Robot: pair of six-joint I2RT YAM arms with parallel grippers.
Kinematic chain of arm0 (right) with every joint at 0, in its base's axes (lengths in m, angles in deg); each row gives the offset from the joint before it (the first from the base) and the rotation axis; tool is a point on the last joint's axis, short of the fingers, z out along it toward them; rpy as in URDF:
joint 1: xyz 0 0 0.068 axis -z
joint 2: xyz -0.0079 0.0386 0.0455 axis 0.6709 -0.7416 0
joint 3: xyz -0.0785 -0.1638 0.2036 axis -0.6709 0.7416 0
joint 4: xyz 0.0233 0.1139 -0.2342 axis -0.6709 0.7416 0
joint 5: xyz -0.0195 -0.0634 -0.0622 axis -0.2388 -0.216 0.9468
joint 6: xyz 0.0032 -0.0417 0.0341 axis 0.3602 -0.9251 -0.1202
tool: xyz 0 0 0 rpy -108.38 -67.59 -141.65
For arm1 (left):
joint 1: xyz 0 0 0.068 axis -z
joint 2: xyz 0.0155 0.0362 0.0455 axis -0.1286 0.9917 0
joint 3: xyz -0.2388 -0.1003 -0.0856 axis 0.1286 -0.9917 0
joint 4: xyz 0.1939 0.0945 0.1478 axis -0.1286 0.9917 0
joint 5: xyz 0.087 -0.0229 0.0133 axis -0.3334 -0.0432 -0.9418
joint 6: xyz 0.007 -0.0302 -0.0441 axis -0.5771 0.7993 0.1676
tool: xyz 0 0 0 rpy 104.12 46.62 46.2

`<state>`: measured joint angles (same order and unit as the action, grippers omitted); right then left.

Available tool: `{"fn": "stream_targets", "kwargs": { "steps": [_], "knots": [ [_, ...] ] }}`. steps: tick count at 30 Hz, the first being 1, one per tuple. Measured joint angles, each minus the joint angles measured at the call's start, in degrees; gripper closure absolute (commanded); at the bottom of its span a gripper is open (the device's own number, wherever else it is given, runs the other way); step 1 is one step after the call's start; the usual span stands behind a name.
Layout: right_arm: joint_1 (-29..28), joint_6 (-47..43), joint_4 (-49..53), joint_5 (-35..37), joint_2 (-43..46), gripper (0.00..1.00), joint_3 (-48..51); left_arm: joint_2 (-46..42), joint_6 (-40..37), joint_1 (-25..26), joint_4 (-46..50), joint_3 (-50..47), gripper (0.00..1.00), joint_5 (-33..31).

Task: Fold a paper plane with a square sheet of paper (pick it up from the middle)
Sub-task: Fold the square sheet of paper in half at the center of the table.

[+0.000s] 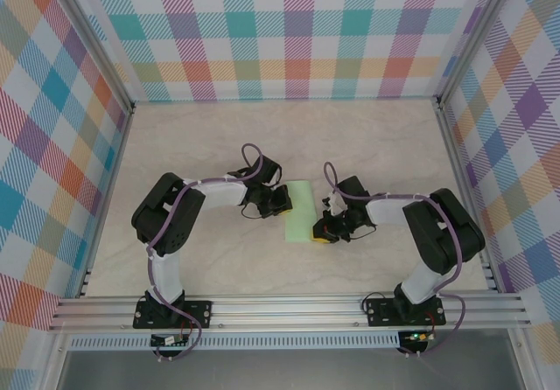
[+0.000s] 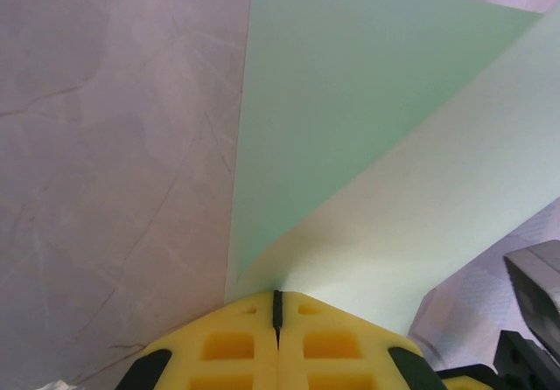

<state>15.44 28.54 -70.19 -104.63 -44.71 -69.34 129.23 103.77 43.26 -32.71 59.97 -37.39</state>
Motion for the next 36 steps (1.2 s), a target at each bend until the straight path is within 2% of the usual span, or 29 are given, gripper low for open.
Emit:
{"fn": "stream_targets", "kwargs": {
  "steps": [7, 15, 27, 36],
  "knots": [
    [-0.1, -0.5, -0.5, 0.3, 0.8, 1.00, 0.6, 0.0, 0.0, 0.0, 0.0, 0.0, 1.00, 0.0],
    [-0.3, -0.8, -0.3, 1.4, 8.6, 0.99, 2.8, 0.0, 0.0, 0.0, 0.0, 0.0, 1.00, 0.0],
    [-0.4, -1.8, -2.8, 1.9, 2.5, 0.99, 2.8, 0.0, 0.0, 0.0, 0.0, 0.0, 1.00, 0.0],
    [-0.5, -2.9, -1.5, 2.8, 3.1, 0.99, 2.2, 0.0, -0.2, 0.0, 0.2, 0.0, 1.00, 0.0]
  ]
}}
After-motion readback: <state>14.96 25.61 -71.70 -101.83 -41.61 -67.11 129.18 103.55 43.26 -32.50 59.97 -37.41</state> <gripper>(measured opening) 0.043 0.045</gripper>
